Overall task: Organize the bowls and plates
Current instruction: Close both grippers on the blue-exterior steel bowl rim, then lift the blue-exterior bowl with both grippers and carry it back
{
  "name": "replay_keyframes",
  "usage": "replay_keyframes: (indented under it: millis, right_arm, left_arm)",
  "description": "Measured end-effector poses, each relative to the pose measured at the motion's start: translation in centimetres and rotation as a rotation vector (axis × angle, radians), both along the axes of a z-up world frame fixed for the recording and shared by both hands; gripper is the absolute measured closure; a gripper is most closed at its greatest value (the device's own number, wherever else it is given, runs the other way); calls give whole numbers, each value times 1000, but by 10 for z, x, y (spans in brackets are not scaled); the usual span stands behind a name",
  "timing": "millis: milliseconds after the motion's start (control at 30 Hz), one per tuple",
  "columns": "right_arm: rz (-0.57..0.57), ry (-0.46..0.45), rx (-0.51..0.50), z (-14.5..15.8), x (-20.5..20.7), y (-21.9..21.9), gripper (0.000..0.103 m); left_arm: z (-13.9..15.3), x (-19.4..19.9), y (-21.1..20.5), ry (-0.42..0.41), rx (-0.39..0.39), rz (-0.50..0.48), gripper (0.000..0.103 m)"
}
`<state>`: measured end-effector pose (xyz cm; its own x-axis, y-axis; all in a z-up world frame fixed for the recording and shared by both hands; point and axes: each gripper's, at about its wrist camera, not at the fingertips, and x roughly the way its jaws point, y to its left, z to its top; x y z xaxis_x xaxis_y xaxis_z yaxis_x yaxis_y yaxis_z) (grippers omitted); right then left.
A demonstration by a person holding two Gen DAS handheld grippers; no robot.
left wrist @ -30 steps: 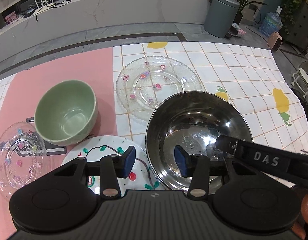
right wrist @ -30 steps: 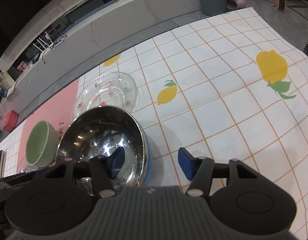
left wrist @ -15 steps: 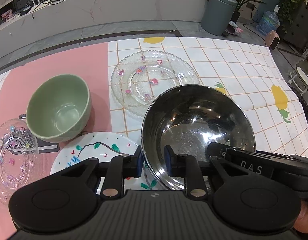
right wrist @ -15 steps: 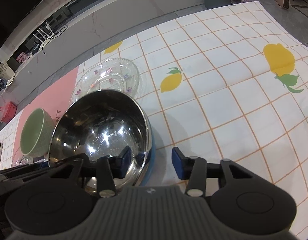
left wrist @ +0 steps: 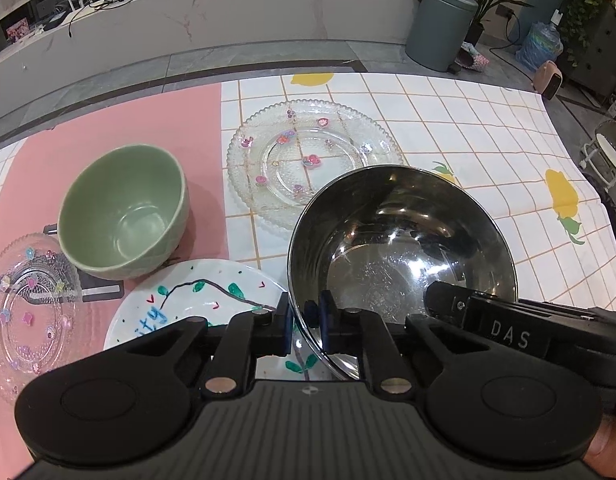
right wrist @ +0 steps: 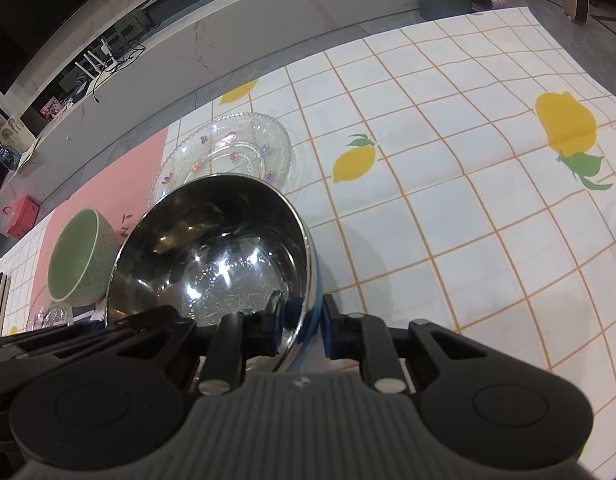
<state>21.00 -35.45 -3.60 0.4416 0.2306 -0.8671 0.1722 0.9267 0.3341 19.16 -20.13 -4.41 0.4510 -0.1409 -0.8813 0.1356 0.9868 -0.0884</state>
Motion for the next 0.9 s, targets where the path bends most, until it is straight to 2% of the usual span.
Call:
replay_keyframes:
  millis: [333,900]
  right_arm:
    - [-6,-22,-6,12,-7,0,86]
    - [32,-86,-24,67,-37,17,86]
  left_arm:
    - [14,-6,-3,-27,13,-4,89]
    - [60,-37,12,-85,16,9,88]
